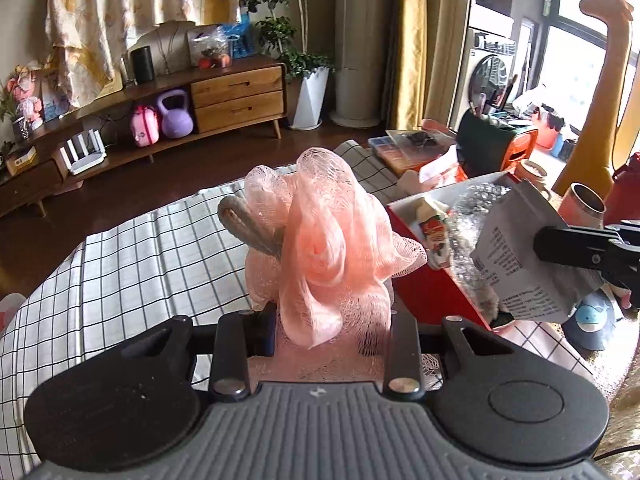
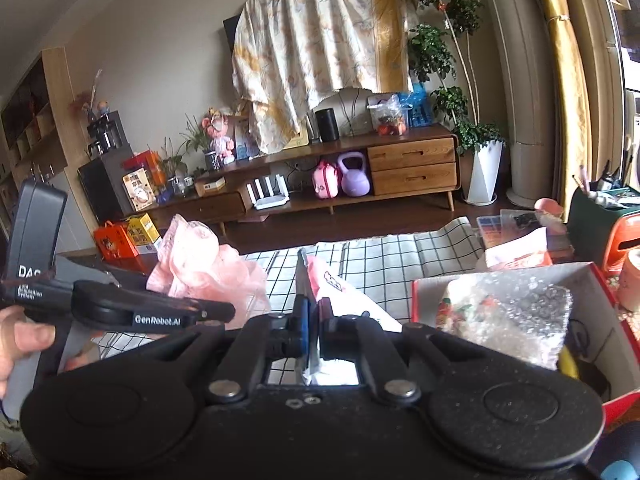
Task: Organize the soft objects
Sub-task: 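Lift the pink puff and wipes pack and carry them over the red box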
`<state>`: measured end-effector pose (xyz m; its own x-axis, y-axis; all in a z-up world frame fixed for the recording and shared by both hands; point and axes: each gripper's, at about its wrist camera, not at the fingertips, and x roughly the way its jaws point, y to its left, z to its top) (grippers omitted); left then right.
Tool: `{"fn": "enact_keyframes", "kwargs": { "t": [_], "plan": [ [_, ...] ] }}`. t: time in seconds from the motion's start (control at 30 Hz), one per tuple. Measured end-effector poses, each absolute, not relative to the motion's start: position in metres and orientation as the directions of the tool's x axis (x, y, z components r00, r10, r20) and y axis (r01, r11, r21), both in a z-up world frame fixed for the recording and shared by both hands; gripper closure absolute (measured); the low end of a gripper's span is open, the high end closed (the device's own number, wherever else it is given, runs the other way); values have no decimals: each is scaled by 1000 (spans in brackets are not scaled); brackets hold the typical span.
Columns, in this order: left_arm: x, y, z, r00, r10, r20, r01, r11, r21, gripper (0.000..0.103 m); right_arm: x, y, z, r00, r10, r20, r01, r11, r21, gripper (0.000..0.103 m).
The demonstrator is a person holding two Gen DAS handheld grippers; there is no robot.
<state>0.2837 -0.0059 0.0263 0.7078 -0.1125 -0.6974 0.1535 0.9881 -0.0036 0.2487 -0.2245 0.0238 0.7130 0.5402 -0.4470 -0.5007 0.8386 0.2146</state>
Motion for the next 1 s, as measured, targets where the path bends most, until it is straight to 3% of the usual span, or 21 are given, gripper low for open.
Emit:
{"fn": "enact_keyframes", "kwargs": {
  "t": [0.5,1.0],
  "plan": [
    [285,-133,26,678,-249,-692,347,938,2,69,253,-314,37,805,444,-392,-395,896,204,99],
    [333,-204,-1,646,-285,-708,392,920,-13,69,306,-380,-11,829,348,-437,-253,931,263,99]
  ]
}}
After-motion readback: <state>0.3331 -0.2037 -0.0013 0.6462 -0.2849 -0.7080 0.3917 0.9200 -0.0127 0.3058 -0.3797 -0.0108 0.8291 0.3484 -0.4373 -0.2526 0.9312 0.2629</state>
